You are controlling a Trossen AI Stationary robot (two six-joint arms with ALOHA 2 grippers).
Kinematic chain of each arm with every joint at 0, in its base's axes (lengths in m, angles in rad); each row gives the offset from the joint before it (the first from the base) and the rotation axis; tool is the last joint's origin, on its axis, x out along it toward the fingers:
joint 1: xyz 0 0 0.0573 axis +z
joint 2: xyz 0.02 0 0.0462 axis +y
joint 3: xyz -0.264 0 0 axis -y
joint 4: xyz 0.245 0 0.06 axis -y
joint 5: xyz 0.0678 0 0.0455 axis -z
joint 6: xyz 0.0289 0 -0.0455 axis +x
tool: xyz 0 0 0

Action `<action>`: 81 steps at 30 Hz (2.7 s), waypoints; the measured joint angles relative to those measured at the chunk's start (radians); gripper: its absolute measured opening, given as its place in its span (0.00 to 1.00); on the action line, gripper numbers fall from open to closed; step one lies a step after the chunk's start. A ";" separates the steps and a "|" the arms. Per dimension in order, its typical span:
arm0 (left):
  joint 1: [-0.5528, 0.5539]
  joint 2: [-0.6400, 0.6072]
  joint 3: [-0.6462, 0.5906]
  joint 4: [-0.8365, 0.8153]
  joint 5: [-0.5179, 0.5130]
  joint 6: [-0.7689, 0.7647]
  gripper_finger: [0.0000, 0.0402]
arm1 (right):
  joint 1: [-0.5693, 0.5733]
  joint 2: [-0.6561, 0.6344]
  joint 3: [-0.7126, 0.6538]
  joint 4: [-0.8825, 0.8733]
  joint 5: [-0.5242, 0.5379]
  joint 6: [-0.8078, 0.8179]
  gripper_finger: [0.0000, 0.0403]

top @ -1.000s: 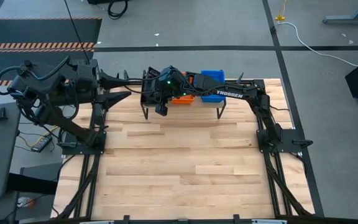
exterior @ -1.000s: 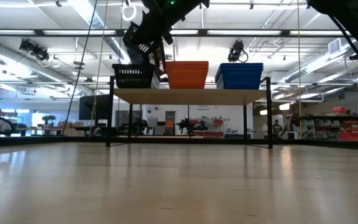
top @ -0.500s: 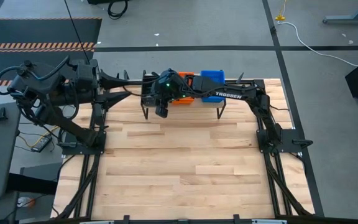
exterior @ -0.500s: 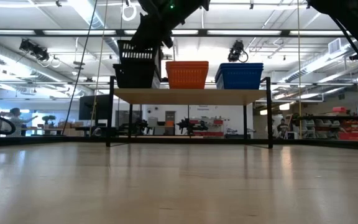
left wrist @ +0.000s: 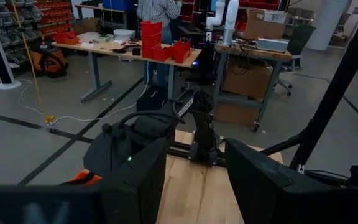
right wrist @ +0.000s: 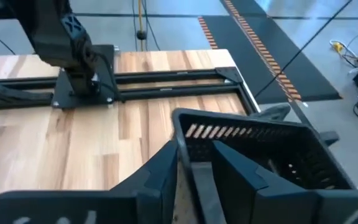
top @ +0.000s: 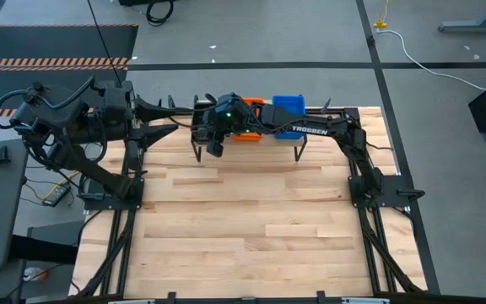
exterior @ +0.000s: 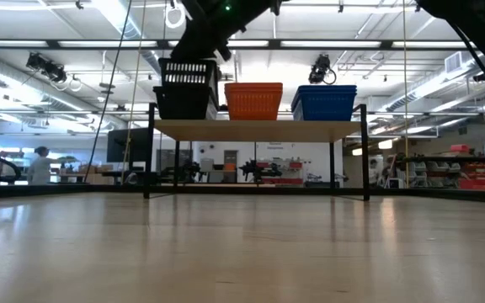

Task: Stack baskets on shelf by color
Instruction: Stack the black bin on top of the black bin on the shelf, then return to home position

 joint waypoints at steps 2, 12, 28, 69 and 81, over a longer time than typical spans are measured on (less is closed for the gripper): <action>0.000 0.000 0.000 0.000 0.000 0.000 0.43 | -0.001 0.000 0.000 -0.009 0.001 -0.002 0.25; 0.000 0.000 0.000 0.000 0.000 0.000 0.43 | -0.011 0.000 0.000 -0.044 0.001 -0.021 0.24; 0.003 -0.026 -0.001 -0.129 -0.004 0.016 0.43 | -0.030 -0.170 0.037 -0.166 -0.223 0.208 0.26; -0.008 -0.772 -1.558 1.111 0.106 -0.130 0.01 | -0.048 -1.360 -1.284 0.388 -0.190 0.791 0.02; -0.007 -0.927 -1.920 1.445 0.106 -0.210 0.00 | -0.047 -1.568 -1.514 0.404 -0.044 0.892 0.02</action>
